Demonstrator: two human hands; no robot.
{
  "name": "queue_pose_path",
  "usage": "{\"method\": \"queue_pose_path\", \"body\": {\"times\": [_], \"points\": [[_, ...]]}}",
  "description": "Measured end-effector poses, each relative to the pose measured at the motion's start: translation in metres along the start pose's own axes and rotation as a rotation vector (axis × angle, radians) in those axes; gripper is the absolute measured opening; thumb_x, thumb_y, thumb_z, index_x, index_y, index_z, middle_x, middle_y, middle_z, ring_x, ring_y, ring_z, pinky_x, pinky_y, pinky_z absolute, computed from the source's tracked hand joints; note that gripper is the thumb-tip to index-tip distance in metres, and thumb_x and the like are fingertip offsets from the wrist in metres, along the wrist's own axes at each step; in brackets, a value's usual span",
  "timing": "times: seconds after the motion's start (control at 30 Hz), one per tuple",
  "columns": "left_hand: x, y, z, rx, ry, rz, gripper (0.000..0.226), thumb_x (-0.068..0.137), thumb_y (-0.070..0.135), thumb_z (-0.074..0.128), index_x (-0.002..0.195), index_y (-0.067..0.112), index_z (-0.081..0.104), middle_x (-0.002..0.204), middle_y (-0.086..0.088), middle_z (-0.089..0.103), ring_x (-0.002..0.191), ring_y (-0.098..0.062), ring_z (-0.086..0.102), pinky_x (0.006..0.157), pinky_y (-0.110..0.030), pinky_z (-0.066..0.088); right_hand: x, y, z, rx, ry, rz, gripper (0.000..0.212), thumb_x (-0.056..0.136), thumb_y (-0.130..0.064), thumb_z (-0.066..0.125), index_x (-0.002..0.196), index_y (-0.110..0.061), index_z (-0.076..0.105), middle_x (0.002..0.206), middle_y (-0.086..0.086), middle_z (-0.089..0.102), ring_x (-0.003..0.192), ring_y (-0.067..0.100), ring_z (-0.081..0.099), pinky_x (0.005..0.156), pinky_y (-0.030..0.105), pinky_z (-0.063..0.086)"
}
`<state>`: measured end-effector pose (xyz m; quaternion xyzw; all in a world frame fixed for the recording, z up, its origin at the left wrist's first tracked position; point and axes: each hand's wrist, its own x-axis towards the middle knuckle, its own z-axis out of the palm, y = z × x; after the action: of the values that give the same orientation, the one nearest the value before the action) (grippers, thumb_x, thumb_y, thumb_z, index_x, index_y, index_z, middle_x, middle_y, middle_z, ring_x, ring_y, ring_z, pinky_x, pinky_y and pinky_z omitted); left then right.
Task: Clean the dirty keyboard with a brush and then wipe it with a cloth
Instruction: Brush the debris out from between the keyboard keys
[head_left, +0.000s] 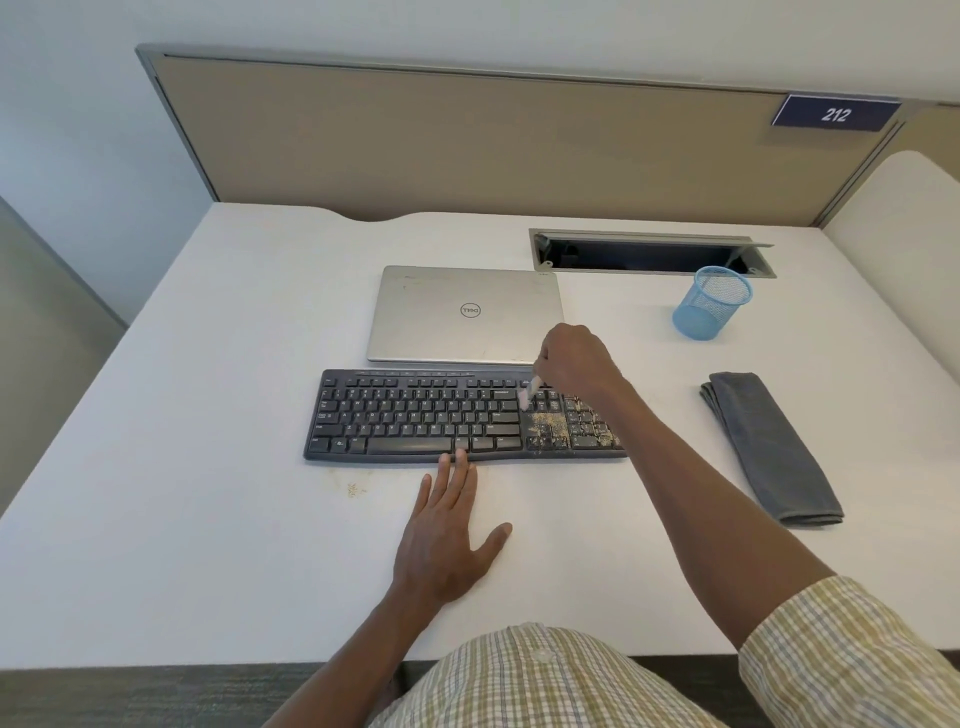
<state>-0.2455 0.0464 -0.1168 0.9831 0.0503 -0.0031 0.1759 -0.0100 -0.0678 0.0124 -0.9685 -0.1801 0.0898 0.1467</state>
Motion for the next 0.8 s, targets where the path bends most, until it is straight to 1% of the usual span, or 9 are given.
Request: {"method": "queue_pose_path", "body": {"times": [0.1, 0.2, 0.33, 0.4, 0.47, 0.53, 0.6, 0.7, 0.8], "points": [[-0.001, 0.000, 0.001, 0.004, -0.005, -0.003, 0.092, 0.095, 0.075, 0.022, 0.162, 0.016, -0.001, 0.167, 0.003, -0.021, 0.152, -0.013, -0.024, 0.124, -0.031, -0.010, 0.001, -0.003, -0.001, -0.002, 0.041, -0.001, 0.015, 0.081, 0.000, 0.049, 0.072, -0.004, 0.061, 0.068, 0.008, 0.063, 0.060, 0.025, 0.058, 0.051, 0.027, 0.044], [-0.001, 0.001, -0.001, -0.010, 0.006, -0.002, 0.092, 0.095, 0.075, 0.022, 0.162, 0.016, 0.001, 0.167, 0.003, -0.019, 0.153, -0.013, -0.023, 0.124, -0.031, -0.010, -0.003, -0.005, 0.000, -0.034, -0.032, -0.045, 0.014, 0.081, 0.002, 0.049, 0.079, -0.001, 0.063, 0.066, 0.007, 0.058, 0.061, 0.025, 0.057, 0.055, 0.029, 0.048], [-0.001, 0.001, -0.001, -0.003, -0.007, 0.000, 0.092, 0.094, 0.075, 0.021, 0.162, 0.016, -0.001, 0.167, 0.002, -0.020, 0.153, -0.013, -0.024, 0.125, -0.032, -0.009, -0.004, -0.007, -0.005, -0.096, -0.028, -0.063, 0.015, 0.080, 0.004, 0.048, 0.070, -0.002, 0.057, 0.062, 0.007, 0.054, 0.055, 0.021, 0.052, 0.050, 0.028, 0.044], [-0.001, 0.001, -0.001, -0.008, 0.001, -0.001, 0.092, 0.095, 0.074, 0.022, 0.162, 0.016, 0.001, 0.167, 0.002, -0.019, 0.153, -0.014, -0.023, 0.125, -0.032, -0.008, -0.002, -0.004, -0.006, -0.100, -0.069, -0.094, 0.014, 0.079, 0.002, 0.049, 0.075, 0.001, 0.062, 0.071, 0.012, 0.064, 0.061, 0.025, 0.057, 0.056, 0.032, 0.050], [-0.001, 0.001, -0.001, -0.012, 0.007, -0.003, 0.091, 0.096, 0.074, 0.024, 0.162, 0.016, 0.001, 0.167, 0.002, -0.019, 0.153, -0.014, -0.023, 0.124, -0.031, -0.009, 0.001, -0.004, -0.010, -0.111, -0.045, -0.125, 0.019, 0.081, -0.003, 0.050, 0.082, -0.003, 0.069, 0.079, 0.010, 0.070, 0.066, 0.025, 0.061, 0.059, 0.031, 0.052], [0.000, 0.001, -0.001, -0.003, -0.004, 0.001, 0.091, 0.096, 0.073, 0.023, 0.162, 0.016, -0.001, 0.166, 0.003, -0.021, 0.152, -0.013, -0.026, 0.124, -0.031, -0.011, 0.003, -0.006, -0.013, -0.093, -0.006, -0.163, 0.019, 0.086, -0.007, 0.054, 0.082, -0.013, 0.072, 0.082, 0.002, 0.071, 0.071, 0.022, 0.064, 0.059, 0.026, 0.046], [-0.001, 0.001, -0.001, -0.010, 0.003, 0.004, 0.091, 0.096, 0.074, 0.023, 0.162, 0.016, -0.001, 0.167, 0.002, -0.020, 0.152, -0.014, -0.024, 0.124, -0.031, -0.010, 0.002, -0.005, -0.011, -0.112, -0.014, -0.207, 0.018, 0.089, -0.009, 0.059, 0.084, -0.019, 0.073, 0.086, 0.001, 0.071, 0.074, 0.021, 0.065, 0.060, 0.025, 0.042], [0.000, 0.001, -0.001, -0.014, 0.001, -0.001, 0.092, 0.095, 0.074, 0.023, 0.162, 0.015, 0.001, 0.167, 0.002, -0.019, 0.153, -0.014, -0.023, 0.124, -0.032, -0.008, -0.003, 0.005, -0.009, -0.239, -0.023, -0.249, 0.016, 0.092, -0.010, 0.058, 0.094, -0.016, 0.073, 0.096, 0.003, 0.071, 0.081, 0.024, 0.066, 0.065, 0.027, 0.044], [0.000, 0.001, 0.000, -0.011, -0.001, 0.000, 0.092, 0.095, 0.074, 0.023, 0.162, 0.015, 0.001, 0.167, 0.002, -0.020, 0.153, -0.014, -0.024, 0.125, -0.032, -0.009, -0.002, 0.005, -0.014, -0.297, 0.016, -0.270, 0.018, 0.092, -0.007, 0.055, 0.098, -0.013, 0.072, 0.095, 0.006, 0.070, 0.081, 0.026, 0.066, 0.070, 0.030, 0.052]]}}
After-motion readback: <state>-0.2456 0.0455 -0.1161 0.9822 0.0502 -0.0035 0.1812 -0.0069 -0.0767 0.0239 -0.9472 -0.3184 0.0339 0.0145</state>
